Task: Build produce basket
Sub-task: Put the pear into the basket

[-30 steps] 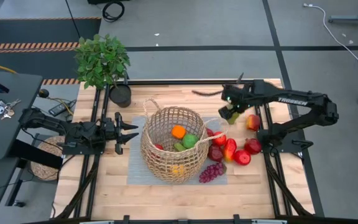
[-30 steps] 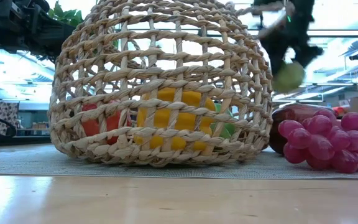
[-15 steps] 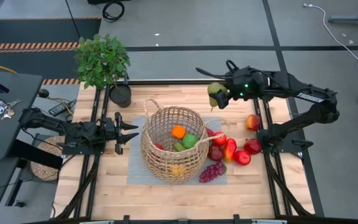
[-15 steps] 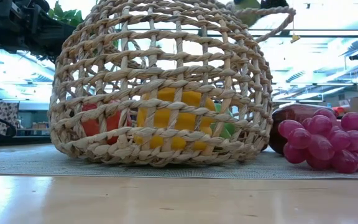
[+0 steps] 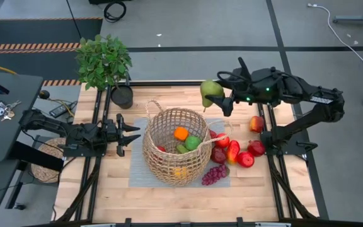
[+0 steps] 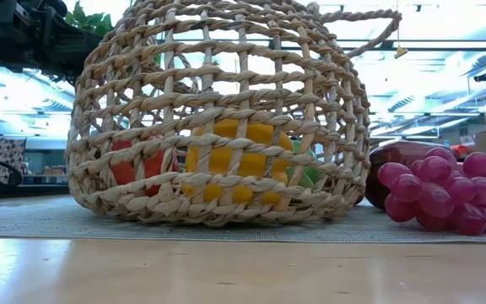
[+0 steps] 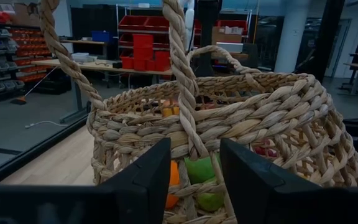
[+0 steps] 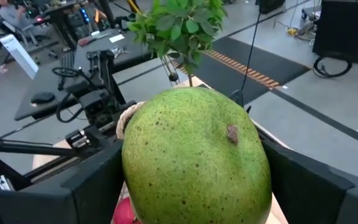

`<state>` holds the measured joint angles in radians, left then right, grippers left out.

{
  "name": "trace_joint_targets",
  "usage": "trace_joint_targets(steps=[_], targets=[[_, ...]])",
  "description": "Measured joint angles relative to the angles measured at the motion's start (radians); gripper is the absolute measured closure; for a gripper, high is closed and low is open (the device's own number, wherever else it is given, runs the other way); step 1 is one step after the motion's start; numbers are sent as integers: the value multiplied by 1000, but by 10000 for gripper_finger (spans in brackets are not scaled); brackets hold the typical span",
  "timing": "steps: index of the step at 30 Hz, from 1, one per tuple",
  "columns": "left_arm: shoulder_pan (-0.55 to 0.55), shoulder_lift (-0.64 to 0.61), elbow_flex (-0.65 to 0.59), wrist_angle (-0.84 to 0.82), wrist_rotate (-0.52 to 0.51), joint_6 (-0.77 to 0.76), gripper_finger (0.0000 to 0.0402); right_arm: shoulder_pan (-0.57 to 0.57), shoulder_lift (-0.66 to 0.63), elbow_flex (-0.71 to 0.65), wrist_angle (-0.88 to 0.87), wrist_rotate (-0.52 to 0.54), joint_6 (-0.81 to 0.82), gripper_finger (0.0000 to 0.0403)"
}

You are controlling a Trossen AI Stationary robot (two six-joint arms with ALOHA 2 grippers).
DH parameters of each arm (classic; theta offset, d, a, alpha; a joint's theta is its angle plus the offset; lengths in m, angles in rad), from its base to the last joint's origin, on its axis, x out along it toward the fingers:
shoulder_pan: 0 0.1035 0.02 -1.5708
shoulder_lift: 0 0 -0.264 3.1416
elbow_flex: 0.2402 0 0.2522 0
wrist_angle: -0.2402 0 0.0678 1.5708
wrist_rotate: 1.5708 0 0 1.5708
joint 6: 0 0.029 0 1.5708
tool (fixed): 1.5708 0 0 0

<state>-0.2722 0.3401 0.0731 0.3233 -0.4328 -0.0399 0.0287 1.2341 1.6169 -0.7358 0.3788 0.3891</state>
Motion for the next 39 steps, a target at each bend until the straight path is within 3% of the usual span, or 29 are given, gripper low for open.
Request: trace_joint_targets(steps=[8, 18, 28, 39], targets=[[0, 0, 0, 0, 0, 0, 252, 80, 37, 1, 124, -12, -116, 45], [0, 0, 0, 0, 0, 0, 253, 177, 112, 1, 248, 178, -415, 45], [0, 0, 0, 0, 0, 0, 257, 237, 257, 1, 334, 240, -986, 45], [0, 0, 0, 0, 0, 0, 255, 316, 403, 0, 489, 578, -1495, 45]])
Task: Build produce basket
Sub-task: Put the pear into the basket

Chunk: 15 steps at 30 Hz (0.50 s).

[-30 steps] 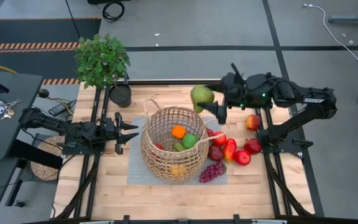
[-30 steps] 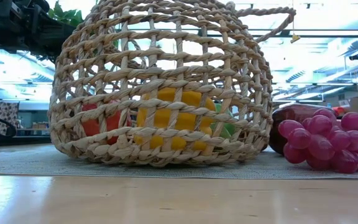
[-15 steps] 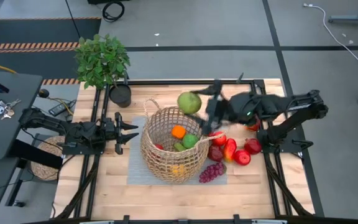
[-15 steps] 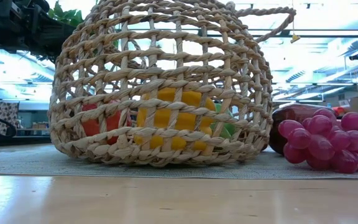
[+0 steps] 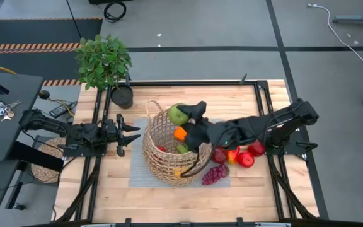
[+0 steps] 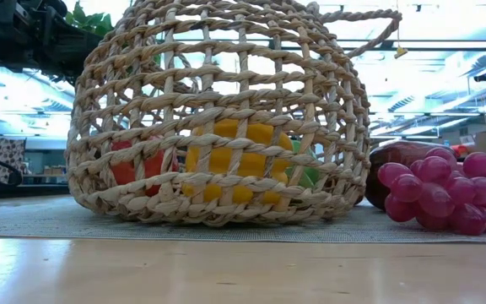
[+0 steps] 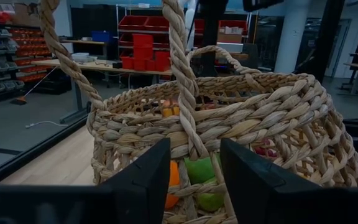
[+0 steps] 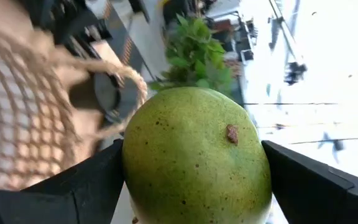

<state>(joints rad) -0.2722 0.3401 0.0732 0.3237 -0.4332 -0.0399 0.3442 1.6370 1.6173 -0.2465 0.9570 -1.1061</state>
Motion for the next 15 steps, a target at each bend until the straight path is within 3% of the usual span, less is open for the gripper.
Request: trace_joint_targets(steps=[3, 15], targets=[[0, 0, 0, 0, 0, 0, 257, 16, 18, 0, 14, 49, -77, 45], [0, 0, 0, 0, 0, 0, 256, 34, 12, 0, 30, 70, -74, 45]])
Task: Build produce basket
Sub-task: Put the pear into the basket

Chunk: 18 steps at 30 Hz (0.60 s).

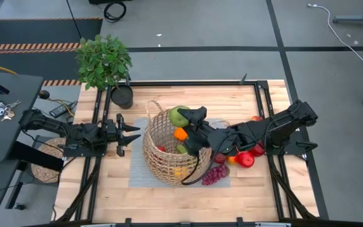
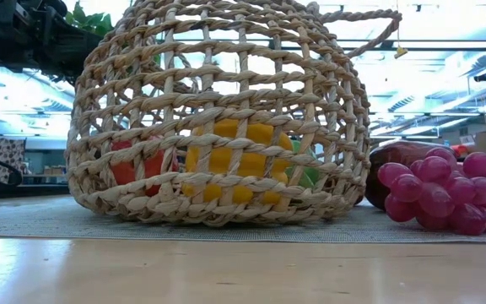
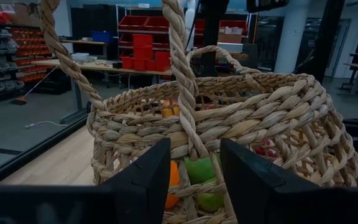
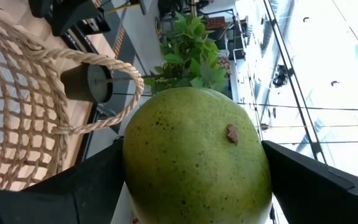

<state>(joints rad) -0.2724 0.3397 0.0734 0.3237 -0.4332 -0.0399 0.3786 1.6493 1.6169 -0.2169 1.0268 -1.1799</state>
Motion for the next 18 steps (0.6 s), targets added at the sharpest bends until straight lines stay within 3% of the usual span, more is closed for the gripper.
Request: trace_joint_targets(steps=[5, 18], targets=[[0, 0, 0, 0, 0, 0, 255, 0, 0, 0, -1, -17, 38, 45], [0, 0, 0, 0, 0, 0, 256, -60, -6, 0, -3, -319, 320, 45]])
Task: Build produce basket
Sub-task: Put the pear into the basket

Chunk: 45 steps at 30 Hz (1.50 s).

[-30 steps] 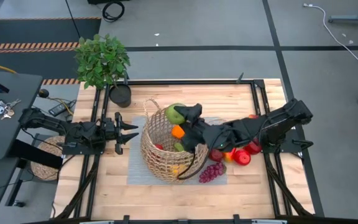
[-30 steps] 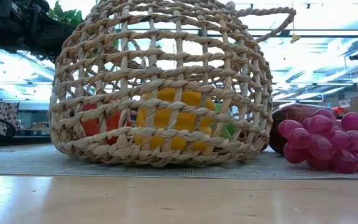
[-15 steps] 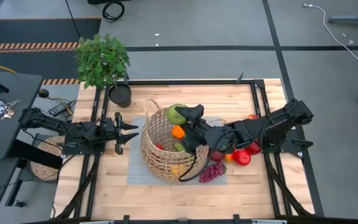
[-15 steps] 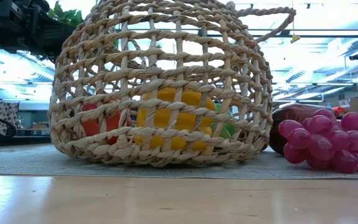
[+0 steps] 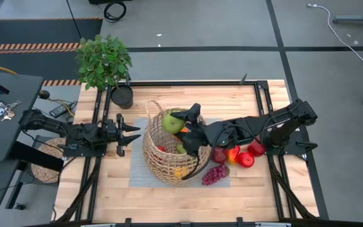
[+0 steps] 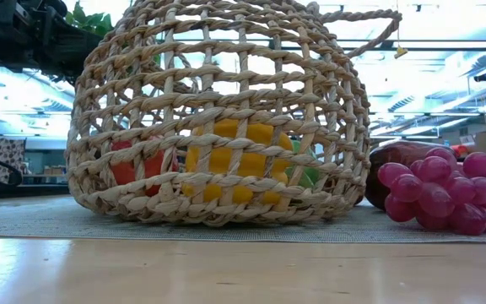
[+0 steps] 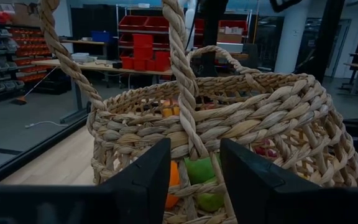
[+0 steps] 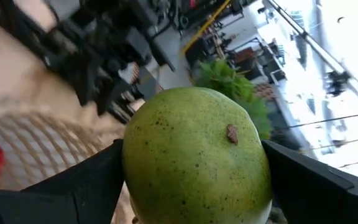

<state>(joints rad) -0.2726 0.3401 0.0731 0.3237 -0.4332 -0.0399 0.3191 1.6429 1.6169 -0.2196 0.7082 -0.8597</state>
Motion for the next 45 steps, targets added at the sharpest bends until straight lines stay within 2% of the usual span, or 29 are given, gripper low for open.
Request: trace_joint_targets(steps=[15, 20, 33, 45], targets=[[0, 0, 0, -1, 0, 0, 255, -114, -52, 0, -121, -411, 533, 45], [0, 0, 0, 0, 0, 0, 252, -133, -53, 0, -146, -423, 670, 45], [0, 0, 0, 0, 0, 0, 251, -190, -43, 0, -224, -423, 906, 45], [0, 0, 0, -2, 0, 0, 252, -292, -20, -161, -219, -576, 1092, 43]])
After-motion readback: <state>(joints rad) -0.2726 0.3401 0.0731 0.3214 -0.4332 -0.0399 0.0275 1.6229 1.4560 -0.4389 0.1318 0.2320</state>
